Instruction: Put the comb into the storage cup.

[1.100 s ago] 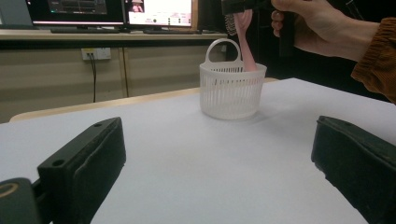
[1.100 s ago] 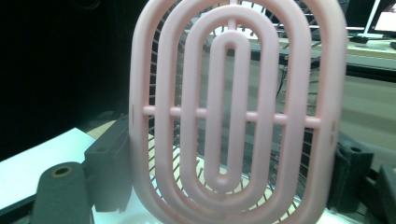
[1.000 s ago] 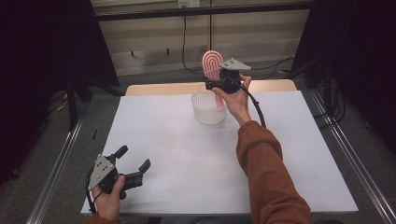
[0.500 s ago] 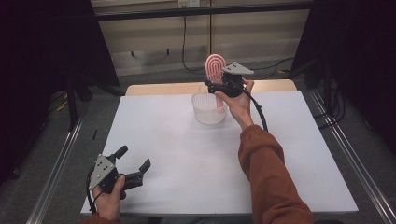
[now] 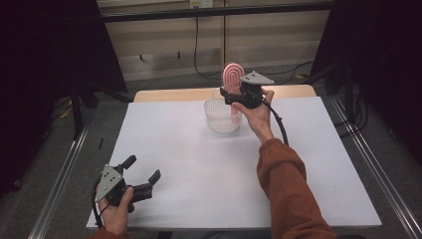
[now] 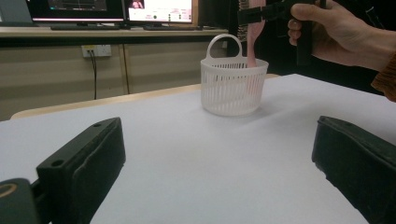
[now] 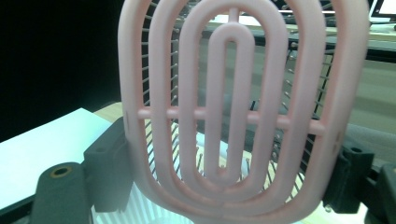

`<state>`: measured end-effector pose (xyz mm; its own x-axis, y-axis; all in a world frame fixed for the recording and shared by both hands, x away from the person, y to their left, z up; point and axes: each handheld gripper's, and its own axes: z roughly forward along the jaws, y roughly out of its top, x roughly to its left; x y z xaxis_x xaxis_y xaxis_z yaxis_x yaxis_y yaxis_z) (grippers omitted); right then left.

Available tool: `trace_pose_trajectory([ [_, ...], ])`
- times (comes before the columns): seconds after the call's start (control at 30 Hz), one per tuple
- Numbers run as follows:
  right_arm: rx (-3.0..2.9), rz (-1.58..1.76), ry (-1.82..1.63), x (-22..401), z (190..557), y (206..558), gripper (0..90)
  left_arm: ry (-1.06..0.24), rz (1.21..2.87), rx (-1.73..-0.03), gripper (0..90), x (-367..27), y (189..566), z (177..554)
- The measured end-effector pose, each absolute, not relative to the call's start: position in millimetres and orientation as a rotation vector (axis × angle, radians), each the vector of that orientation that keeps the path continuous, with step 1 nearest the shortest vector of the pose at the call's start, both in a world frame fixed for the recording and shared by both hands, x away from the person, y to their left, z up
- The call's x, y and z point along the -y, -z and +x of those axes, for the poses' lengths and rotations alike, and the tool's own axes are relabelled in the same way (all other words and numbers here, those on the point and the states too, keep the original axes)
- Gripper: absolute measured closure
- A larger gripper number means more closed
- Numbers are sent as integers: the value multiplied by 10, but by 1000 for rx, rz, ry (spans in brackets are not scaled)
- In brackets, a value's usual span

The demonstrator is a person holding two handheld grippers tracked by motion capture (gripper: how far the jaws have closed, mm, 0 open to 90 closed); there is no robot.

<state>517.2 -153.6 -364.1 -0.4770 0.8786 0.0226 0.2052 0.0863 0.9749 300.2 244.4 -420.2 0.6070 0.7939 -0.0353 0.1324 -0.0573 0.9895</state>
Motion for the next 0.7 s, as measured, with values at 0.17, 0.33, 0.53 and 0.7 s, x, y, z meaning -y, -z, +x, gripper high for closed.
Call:
trace_pose_trajectory([
  [0.17,-1764,1075,-1432,1548,5154,3681,194,-644,1560,-804,28,-2439,4206,3001],
  [0.33,-1784,1071,-1423,1518,5153,3750,194,-641,1560,-805,28,-2425,4207,2999],
  [0.53,-1794,1075,-1422,1515,5145,3799,194,-642,1563,-800,28,-2436,4206,3003],
  [0.7,-1807,1064,-1421,1501,5148,3813,193,-640,1561,-799,28,-2435,4203,3002],
])
